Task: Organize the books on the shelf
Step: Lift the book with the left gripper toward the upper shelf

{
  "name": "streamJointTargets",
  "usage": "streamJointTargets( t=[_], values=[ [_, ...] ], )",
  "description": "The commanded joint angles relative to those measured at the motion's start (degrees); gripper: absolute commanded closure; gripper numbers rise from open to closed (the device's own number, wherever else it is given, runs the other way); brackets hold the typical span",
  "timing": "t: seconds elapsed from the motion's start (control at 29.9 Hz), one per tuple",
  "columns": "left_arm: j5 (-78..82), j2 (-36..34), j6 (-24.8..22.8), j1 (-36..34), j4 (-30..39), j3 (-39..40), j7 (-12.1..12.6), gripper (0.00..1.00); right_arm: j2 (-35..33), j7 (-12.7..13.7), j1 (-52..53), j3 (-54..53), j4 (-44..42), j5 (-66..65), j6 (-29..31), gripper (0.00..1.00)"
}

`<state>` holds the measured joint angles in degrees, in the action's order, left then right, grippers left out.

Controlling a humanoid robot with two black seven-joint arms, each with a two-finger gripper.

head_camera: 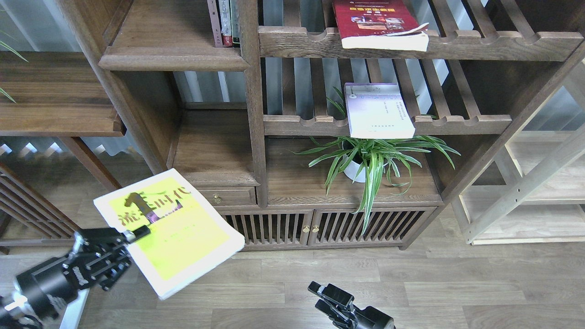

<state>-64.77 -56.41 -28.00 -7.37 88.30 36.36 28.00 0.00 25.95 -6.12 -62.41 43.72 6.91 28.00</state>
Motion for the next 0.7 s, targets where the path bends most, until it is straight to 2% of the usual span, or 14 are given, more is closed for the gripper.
streamJointTargets(
  t=[0.0, 0.23, 0.67],
  values=[
    [-0.4, -5.6, 0.0, -2.2, 0.8, 2.1, 0.0, 0.97, 0.0, 0.0, -0.2, -0.5, -0.2, 0.1, 0.0, 0.18],
    [-1.2, -16.0, 0.0, -8.7, 2.6, 2.4, 0.0, 0.97, 0.0, 0.1, 0.1, 0.1, -0.1, 0.2, 0.0, 0.18],
    [-0.6, -27.5, 0.0, -9.5, 9.8, 2.4, 0.0, 0.97, 0.0, 0.2, -0.6, 0.7, 0.7, -0.2, 0.0, 0.19]
  ],
)
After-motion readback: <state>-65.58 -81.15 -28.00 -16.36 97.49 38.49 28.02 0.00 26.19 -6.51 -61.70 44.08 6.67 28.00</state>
